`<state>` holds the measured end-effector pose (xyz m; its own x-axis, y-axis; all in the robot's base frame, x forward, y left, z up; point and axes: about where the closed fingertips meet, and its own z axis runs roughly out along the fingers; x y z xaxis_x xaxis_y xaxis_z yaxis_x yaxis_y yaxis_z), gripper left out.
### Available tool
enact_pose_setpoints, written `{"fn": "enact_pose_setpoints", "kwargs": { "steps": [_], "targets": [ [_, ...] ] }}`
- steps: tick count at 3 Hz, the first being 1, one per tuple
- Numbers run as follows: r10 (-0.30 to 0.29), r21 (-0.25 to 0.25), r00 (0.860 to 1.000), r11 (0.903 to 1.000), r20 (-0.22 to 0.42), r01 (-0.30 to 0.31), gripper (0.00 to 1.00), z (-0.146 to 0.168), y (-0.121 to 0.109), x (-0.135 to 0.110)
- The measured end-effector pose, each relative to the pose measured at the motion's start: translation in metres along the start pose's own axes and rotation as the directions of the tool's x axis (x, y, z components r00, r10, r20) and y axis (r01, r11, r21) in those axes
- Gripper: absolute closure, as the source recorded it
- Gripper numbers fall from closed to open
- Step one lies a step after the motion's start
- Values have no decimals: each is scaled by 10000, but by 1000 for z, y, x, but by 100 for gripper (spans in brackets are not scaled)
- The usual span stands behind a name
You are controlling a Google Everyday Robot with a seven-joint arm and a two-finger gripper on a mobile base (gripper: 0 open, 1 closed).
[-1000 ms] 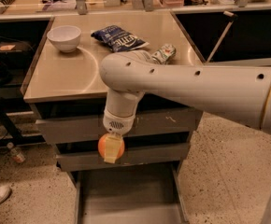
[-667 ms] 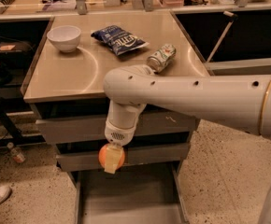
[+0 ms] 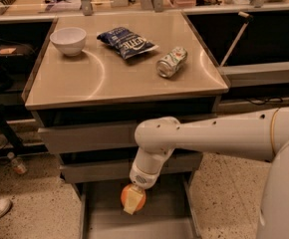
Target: Place orange into bottom drawer
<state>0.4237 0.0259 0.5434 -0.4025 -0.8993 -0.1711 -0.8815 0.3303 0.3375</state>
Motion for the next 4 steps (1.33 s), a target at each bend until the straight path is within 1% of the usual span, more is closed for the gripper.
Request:
{"fn": "enact_pose_setpoints", "kwargs": {
  "steps": [1, 2, 3, 4],
  "targets": [
    [54, -36, 10000, 10000, 75, -54, 100, 6, -1, -1],
    [10, 85, 9995, 10000, -304, -7, 100, 12, 0, -3],
    [1264, 88, 9906, 9920, -524, -1261, 100, 57, -13, 32],
    [2761, 265, 9609, 9606, 220, -2766, 100, 100, -40, 54]
  ]
}}
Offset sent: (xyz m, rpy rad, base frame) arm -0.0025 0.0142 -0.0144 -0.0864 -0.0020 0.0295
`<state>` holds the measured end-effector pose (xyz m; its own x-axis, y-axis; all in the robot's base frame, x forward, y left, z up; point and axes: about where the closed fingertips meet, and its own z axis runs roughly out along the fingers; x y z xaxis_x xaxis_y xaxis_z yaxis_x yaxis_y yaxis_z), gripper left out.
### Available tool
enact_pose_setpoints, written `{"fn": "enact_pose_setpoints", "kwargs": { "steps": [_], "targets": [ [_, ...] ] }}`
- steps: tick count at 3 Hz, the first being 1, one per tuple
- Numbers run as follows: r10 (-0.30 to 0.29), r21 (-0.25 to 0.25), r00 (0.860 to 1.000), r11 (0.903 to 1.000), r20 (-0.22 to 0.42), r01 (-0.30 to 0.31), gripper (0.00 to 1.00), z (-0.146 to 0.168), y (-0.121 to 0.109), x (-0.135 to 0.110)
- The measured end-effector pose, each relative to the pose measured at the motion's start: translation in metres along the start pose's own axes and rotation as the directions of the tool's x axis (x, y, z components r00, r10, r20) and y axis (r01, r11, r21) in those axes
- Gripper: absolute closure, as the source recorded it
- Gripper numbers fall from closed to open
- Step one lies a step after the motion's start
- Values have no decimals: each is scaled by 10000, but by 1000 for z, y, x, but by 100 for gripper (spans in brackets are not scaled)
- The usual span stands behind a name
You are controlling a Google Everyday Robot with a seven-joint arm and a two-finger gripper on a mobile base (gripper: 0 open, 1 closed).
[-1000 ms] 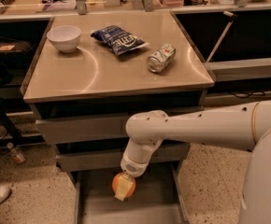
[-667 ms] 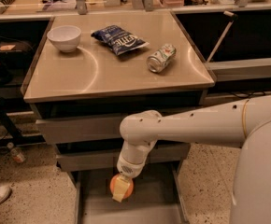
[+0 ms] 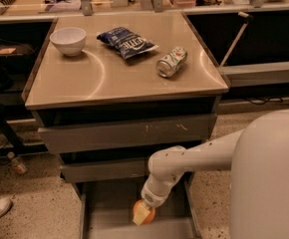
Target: Place orange into bottom drawer
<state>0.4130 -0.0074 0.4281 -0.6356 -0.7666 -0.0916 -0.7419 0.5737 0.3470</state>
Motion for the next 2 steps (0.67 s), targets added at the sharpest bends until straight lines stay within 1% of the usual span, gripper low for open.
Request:
{"fn": "enact_pose_setpoints", "kwargs": {
  "steps": [1, 2],
  "targets": [
    [1187, -528, 9913, 9919, 577, -1157, 100, 43, -19, 13],
    [1193, -668, 9911, 9911, 586, -1154, 100, 49, -19, 12]
  ]
}}
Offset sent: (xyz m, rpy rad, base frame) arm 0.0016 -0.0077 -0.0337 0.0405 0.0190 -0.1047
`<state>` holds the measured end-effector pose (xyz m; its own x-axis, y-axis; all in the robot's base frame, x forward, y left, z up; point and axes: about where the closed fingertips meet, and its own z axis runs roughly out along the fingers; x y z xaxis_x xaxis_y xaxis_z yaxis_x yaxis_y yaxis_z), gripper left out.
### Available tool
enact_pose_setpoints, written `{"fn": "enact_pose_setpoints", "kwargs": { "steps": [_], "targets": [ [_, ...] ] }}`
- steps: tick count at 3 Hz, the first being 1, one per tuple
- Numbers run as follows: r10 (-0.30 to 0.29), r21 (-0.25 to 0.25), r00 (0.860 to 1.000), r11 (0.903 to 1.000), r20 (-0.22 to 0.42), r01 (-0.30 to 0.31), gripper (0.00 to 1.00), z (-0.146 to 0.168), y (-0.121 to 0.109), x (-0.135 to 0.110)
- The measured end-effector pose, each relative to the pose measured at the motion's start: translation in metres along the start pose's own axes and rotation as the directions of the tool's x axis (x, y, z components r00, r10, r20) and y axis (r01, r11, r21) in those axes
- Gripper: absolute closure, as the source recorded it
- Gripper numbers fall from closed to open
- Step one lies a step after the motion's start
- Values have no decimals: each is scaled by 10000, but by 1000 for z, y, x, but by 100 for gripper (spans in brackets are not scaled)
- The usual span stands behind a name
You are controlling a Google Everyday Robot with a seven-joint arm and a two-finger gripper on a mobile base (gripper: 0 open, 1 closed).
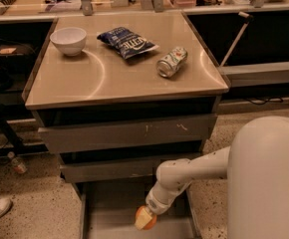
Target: Place orange into bottom drawer
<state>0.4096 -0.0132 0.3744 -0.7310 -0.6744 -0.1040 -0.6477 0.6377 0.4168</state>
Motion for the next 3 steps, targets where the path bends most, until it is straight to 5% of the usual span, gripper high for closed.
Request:
{"fn": "enact_pose_setpoints", "kwargs": {
  "steps": [2, 3],
  "targets": [
    [255, -868, 9994, 9959, 230, -234, 100, 90, -21, -71],
    [286, -879, 9992, 9958, 264, -262, 100, 91, -22, -73]
  ]
}}
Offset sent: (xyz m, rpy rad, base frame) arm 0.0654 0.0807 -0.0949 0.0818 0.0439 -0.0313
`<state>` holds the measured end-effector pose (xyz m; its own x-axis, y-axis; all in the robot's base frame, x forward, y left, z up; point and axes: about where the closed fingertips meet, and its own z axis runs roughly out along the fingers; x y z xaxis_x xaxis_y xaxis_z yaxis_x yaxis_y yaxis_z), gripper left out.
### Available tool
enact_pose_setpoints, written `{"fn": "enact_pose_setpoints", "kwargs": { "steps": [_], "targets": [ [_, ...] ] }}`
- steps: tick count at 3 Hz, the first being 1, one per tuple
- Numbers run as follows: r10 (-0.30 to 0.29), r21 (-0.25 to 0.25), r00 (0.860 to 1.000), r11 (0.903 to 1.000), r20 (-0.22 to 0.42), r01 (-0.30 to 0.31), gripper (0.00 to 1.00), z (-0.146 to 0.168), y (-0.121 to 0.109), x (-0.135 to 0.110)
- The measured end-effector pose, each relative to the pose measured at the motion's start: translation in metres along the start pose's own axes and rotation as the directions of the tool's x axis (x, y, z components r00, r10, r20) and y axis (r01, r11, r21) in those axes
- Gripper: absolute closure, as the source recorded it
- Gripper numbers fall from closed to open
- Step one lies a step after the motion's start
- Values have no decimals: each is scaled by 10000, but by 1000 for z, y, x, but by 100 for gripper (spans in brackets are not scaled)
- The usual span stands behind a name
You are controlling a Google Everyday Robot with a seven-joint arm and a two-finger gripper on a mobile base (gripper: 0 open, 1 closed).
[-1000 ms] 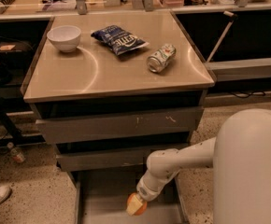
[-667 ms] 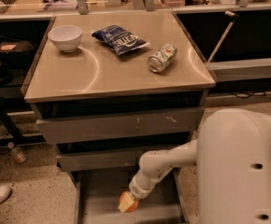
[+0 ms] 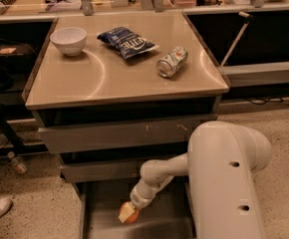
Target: Place orange into bottom drawer
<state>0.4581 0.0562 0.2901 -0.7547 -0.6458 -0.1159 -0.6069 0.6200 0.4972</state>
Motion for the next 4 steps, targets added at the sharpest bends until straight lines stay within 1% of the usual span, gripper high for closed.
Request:
{"fn": "enact_pose_setpoints", "kwargs": {
  "steps": [1, 2, 3, 4],
  "targets": [
    [317, -355, 9989, 9989, 352, -304, 100, 19, -6, 2],
    [1277, -639, 9836, 9907, 1271, -1204, 100, 42, -15, 10],
    [2066, -761, 9502, 9780, 2331, -1940, 100, 55, -32, 5],
    [2530, -980, 9255, 9671, 2817, -2346, 100, 64, -49, -3]
  ]
}}
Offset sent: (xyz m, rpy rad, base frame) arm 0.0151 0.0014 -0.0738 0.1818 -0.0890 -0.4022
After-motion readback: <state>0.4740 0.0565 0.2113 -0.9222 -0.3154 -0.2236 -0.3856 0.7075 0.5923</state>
